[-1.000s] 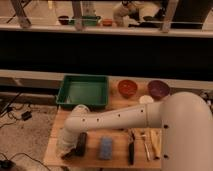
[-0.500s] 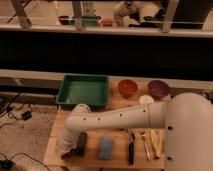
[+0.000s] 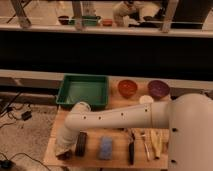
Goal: Place grapes in metal cup
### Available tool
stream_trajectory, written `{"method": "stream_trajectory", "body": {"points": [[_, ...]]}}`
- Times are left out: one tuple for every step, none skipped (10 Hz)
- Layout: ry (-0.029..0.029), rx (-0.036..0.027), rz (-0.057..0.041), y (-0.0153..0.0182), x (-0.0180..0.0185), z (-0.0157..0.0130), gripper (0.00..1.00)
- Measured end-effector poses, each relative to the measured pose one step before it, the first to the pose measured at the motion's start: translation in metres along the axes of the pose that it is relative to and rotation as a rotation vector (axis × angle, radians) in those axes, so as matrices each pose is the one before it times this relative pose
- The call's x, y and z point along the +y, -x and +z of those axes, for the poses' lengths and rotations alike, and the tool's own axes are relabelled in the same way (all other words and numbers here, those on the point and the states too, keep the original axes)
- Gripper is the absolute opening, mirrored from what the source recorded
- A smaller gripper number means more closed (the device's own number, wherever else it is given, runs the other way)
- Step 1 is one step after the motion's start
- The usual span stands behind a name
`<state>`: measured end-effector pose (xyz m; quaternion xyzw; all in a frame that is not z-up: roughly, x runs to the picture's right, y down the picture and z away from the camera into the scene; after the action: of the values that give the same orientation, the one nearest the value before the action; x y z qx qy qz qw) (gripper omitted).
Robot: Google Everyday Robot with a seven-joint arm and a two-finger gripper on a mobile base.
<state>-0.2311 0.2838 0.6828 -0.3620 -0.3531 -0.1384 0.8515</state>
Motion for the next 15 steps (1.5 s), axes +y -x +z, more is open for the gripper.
{"method": "stream_trajectory", "body": {"points": [[-0.00150,0.00077,-0.00450,0.00060,-0.00011,-0.00369,0.00],[0.00081,0.00103,-0.00424,0.00024,0.00031,-0.00132,0.00],[0.00133,0.00084,-0.00350,0.00079,0.00000,-0.00071,0.00],[-0.00024,0.00048,-0.00351,0.00094,-0.00004,-0.00125,0.00],[-0.00025,0.00098,-0.00471,0.00126,-0.00017,-0.00136,0.00],[-0.00182,-0.00151,-0.00630,0.00332,-0.00074,-0.00357,0.00],[-0.00151,-0.00476,-0.00562,0.00398,-0.00025,-0.00523,0.00],[-0.00237,-0.00769,-0.00837,0.00639,0.00027,-0.00940,0.00],[-0.00355,-0.00832,-0.00661,0.00531,0.00044,-0.00933,0.00],[-0.00296,-0.00537,-0.00991,0.00290,0.00175,-0.00776,0.00],[0.00129,-0.00620,-0.01190,0.00332,0.00235,-0.00557,0.00],[-0.00014,-0.00392,-0.00676,0.00202,0.00167,-0.00520,0.00],[-0.00091,-0.00212,-0.00393,-0.00039,0.00287,-0.00807,0.00],[-0.00131,0.00119,-0.00509,-0.00133,0.00213,-0.00762,0.00],[-0.00373,0.00218,-0.00461,-0.00103,0.00090,-0.00678,0.00]]}}
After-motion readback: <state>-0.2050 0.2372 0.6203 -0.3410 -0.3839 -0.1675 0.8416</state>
